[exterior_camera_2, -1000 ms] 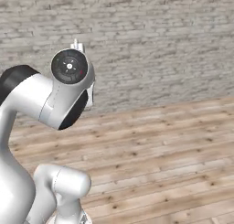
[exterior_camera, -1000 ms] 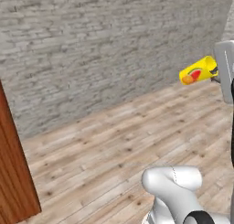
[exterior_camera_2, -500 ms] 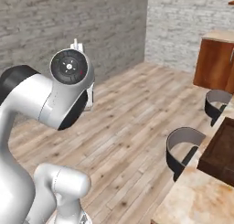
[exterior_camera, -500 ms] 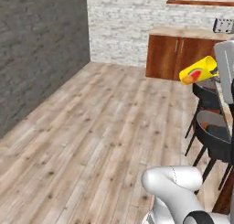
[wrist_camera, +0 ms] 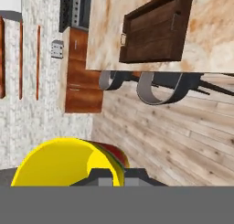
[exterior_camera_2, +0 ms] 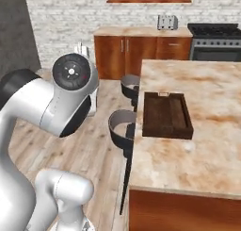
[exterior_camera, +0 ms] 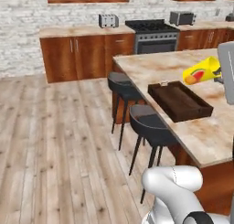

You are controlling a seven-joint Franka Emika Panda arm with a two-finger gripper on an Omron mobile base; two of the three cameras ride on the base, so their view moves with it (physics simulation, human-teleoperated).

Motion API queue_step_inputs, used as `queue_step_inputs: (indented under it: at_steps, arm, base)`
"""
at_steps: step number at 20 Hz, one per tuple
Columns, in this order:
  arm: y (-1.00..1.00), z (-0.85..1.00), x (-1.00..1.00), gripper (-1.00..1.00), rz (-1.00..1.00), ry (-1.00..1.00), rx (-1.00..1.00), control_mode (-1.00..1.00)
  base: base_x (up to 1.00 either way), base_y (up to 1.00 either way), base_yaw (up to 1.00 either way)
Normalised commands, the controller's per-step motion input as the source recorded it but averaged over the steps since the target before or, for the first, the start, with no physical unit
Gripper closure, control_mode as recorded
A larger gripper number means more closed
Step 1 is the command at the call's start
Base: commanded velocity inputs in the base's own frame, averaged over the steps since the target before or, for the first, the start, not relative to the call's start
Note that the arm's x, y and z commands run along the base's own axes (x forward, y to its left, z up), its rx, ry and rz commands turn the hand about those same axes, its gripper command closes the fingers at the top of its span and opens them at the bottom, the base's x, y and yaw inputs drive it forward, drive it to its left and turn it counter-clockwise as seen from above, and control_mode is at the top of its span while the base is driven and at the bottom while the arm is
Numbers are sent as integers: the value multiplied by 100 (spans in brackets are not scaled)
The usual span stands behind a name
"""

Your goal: There is a tray on the dining counter. Grab the cup, mug, and pitcher and place them on the tray. The pitcher may be placed next to the tray if it cannot fit the tray.

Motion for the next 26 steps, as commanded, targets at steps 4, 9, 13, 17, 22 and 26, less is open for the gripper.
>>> queue_step_inputs:
  at_steps: [4, 9, 13, 17, 22, 26]
  arm:
    - [0, 0, 0, 100, 0, 0, 0, 100]
    - [0, 0, 0, 100, 0, 0, 0, 100]
    - [0, 0, 0, 100, 0, 0, 0, 100]
    - [0, 0, 0, 100, 0, 0, 0, 100]
    - [0, 0, 0, 100, 0, 0, 0, 100]
    - [0, 0, 0, 100, 0, 0, 0, 100]
  base:
    - [2, 13, -65]
    - [0, 63, -68]
    - [0, 79, -72]
    - [4, 91, -68]
    - [23, 99, -64]
    - [55, 100, -54]
